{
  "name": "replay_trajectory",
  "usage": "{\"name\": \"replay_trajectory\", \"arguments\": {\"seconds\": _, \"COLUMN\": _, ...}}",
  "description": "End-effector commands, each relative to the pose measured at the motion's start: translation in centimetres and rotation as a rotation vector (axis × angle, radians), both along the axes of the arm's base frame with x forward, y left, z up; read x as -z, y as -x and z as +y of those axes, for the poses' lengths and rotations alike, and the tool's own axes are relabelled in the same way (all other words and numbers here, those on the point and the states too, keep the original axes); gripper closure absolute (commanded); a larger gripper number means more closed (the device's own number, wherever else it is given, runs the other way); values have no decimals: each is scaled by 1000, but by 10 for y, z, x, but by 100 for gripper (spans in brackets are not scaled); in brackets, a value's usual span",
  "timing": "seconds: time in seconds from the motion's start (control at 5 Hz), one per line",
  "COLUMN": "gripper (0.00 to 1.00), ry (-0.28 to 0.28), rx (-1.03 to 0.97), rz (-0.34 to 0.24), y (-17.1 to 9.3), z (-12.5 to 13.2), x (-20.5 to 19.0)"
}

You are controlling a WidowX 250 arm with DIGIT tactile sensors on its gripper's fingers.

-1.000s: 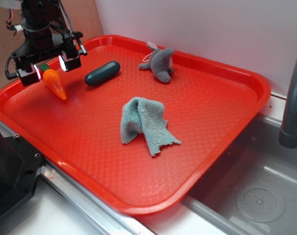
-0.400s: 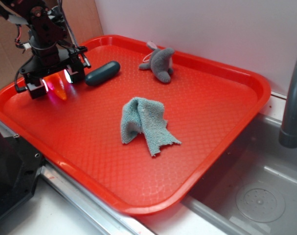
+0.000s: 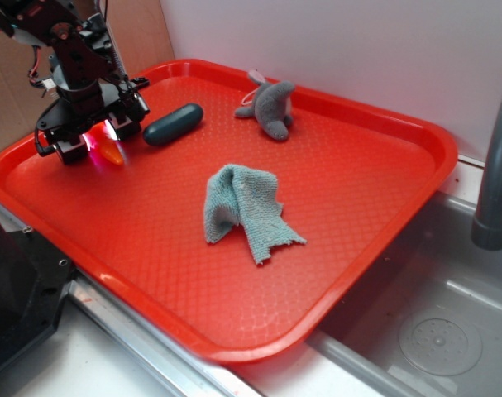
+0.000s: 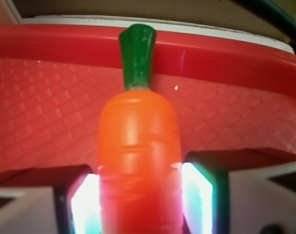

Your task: Grab the carrot.

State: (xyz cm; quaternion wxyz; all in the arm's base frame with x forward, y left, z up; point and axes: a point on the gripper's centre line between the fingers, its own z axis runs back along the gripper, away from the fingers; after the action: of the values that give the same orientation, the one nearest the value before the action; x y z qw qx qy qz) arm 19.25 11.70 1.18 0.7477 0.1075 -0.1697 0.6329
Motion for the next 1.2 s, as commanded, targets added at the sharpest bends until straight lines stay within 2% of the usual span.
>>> {"name": "replay_trajectory", "arguments": {"seconds": 0.0, "gripper": 100, "ry": 76, "rx": 250, "rz": 107, "y": -3, "z": -7, "x": -18}}
{"name": "replay_trajectory", "arguments": {"seconds": 0.2, "gripper": 100, "ry": 129, "rx": 411, "rz": 124, "y": -12, "z": -23, "x": -46}}
{"name": "replay_trajectory", "arguments": {"seconds": 0.4, "gripper": 100, "ry": 201, "rx": 614, "rz": 129, "y": -15, "z": -56, "x": -79}}
{"name": "replay_trajectory", "arguments": {"seconds": 0.6, "gripper": 100, "ry": 249, "rx": 784, "rz": 147, "y": -14, "z": -83, "x": -107}}
{"name": "replay_trajectory", "arguments": {"seconds": 0.8, "gripper": 100, "ry": 297, "rx": 945, "rz": 167, "y": -12, "z": -102, "x": -132}}
{"name": "replay_trajectory", "arguments": {"seconds": 1.0, "gripper": 100, "ry": 315, "rx": 1053, "rz": 169, "y": -9, "z": -123, "x": -157}}
